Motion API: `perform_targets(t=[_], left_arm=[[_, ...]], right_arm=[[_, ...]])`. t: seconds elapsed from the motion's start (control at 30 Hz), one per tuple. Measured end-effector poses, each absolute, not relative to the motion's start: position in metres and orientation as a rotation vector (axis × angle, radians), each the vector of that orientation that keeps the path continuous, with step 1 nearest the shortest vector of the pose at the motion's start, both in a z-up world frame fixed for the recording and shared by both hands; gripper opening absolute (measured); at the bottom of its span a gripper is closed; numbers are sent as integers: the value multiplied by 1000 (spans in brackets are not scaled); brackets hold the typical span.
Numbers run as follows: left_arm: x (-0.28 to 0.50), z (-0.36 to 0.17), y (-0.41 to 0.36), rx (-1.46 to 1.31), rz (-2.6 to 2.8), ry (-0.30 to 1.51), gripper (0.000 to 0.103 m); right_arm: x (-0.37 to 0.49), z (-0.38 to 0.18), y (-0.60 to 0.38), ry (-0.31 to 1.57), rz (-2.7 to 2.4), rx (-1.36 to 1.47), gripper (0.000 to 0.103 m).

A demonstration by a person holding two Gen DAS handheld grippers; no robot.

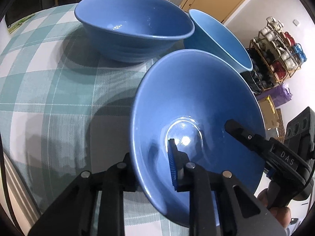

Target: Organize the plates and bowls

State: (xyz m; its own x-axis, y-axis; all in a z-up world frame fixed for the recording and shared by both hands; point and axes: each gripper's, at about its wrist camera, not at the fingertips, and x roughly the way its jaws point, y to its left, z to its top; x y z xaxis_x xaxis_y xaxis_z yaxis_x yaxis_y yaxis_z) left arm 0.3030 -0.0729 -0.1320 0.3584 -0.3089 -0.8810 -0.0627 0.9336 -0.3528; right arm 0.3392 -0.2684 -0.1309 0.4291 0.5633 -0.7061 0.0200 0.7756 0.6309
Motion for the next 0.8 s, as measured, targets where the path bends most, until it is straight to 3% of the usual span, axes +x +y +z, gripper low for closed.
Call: perform_targets(t=[0.8], left_arm=[[231,-125,-84,-257,-192,1189,21]], right_arm=[[239,-121,-273,1078,316,606,23]])
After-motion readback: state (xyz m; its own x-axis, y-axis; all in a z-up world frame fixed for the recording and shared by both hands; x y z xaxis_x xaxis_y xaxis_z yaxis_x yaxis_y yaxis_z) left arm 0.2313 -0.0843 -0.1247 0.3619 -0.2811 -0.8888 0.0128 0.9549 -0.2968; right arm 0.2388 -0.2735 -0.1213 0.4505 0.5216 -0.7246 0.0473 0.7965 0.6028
